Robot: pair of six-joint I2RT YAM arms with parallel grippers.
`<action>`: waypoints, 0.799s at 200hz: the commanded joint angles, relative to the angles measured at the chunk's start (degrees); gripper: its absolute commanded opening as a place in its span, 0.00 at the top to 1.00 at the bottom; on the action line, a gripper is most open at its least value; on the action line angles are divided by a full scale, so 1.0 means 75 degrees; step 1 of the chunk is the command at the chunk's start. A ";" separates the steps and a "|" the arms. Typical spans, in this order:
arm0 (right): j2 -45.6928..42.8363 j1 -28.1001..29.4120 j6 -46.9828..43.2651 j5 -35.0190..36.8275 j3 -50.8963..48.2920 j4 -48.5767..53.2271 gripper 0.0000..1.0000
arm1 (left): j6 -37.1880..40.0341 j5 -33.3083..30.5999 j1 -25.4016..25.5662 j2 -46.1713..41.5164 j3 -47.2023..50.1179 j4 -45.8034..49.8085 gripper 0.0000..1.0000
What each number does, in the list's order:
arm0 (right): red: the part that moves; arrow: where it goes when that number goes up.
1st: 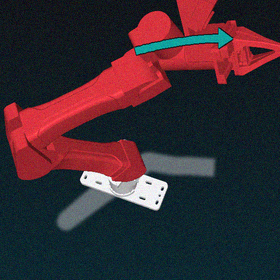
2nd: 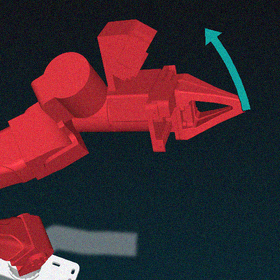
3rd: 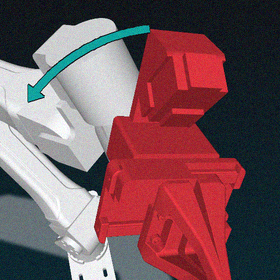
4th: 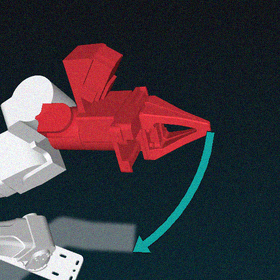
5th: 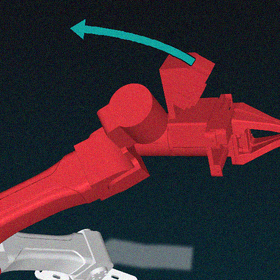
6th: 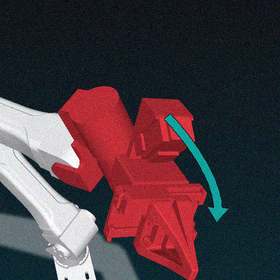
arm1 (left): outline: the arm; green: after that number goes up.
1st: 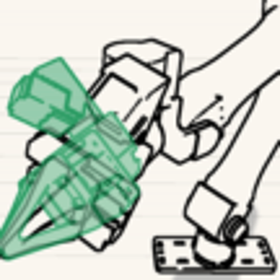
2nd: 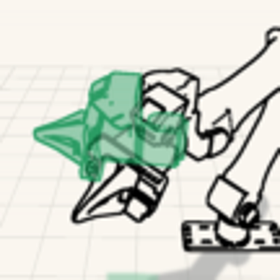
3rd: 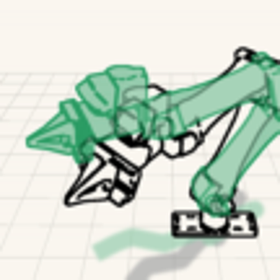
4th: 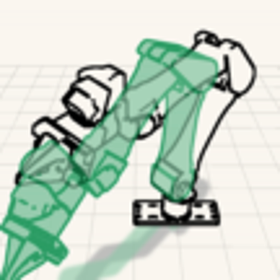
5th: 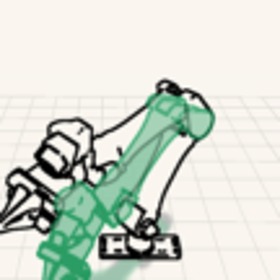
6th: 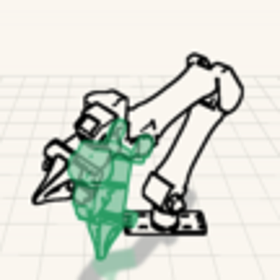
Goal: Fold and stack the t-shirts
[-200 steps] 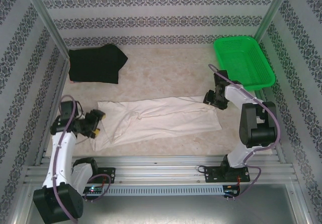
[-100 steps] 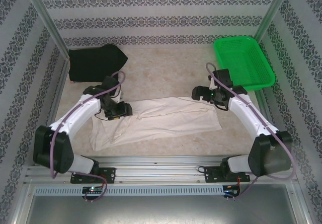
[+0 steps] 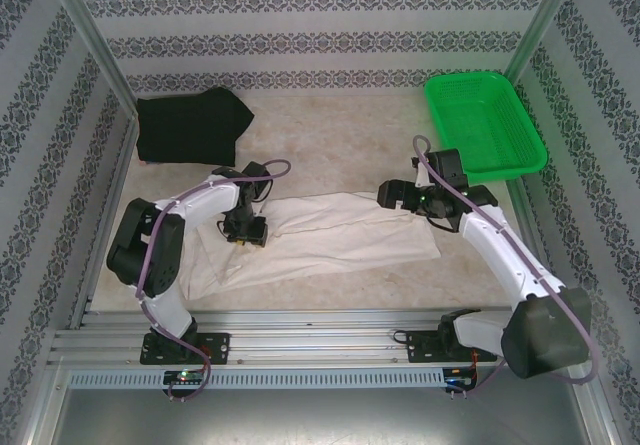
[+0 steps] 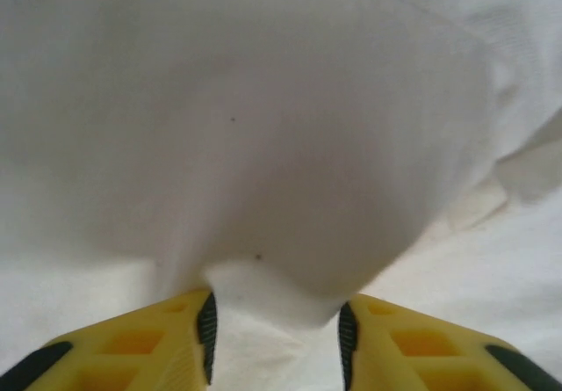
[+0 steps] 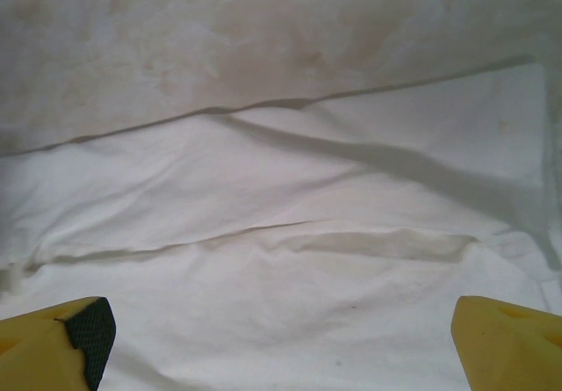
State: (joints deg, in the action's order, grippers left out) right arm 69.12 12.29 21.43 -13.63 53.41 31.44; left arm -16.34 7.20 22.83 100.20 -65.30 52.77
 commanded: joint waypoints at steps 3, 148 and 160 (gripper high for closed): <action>-0.0233 0.0175 0.0186 -0.0316 -0.0128 -0.0262 0.02 | 0.0381 -0.0318 0.0082 0.0174 -0.0161 0.0132 0.64; 0.0680 0.0985 0.0452 -0.0523 0.0262 -0.0530 0.02 | 0.0528 0.4369 -0.1788 -0.0511 0.0492 -0.0873 0.93; 0.0870 0.1143 0.0450 -0.0538 0.0333 -0.0519 0.02 | 0.0666 0.4781 -0.1790 -0.0331 0.0635 -0.0858 0.93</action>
State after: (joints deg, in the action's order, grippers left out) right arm 73.32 18.81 23.73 -15.99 53.71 29.08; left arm -12.82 32.08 9.82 96.18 -62.85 47.44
